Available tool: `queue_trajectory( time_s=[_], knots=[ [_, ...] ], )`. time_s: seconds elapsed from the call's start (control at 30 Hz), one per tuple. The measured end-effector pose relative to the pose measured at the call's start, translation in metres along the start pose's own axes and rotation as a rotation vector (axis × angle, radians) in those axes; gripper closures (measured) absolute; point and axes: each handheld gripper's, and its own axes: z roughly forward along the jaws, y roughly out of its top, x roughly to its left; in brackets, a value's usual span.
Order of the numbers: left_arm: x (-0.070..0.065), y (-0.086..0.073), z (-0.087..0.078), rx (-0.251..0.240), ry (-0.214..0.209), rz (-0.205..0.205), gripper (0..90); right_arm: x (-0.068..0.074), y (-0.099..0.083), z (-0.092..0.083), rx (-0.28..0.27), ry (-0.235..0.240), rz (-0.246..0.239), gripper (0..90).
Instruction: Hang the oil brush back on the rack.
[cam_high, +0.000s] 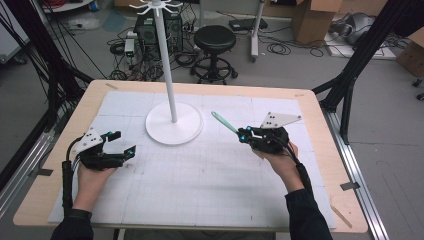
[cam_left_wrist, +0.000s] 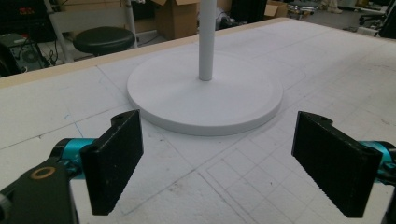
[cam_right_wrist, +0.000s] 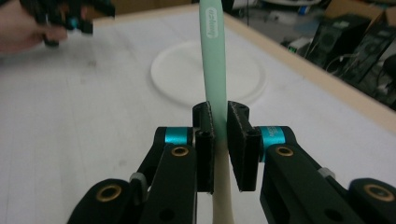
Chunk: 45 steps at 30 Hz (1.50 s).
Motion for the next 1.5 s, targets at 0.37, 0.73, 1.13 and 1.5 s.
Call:
queue_trajectory(
  time_s=[0.37, 0.73, 1.13, 1.5],
  knots=[
    [0.000, 0.000, 0.000, 0.001, -0.003, -0.001, 17.1, 0.005, 0.052, 0.009, -0.171, -0.025, -0.007, 82.1],
    [-0.001, 0.000, -0.001, 0.000, -0.009, -0.004, 17.1, 0.003, 0.105, 0.023, -0.290, -0.045, -0.010, 82.2],
    [0.000, 0.000, 0.000, -0.003, -0.014, -0.002, 17.1, 0.003, 0.156, 0.023, -0.369, -0.065, -0.022, 82.1],
    [0.000, 0.000, 0.000, 0.001, -0.016, 0.000, 17.1, 0.003, 0.176, 0.031, -0.422, -0.080, -0.009, 82.2]
  ],
)
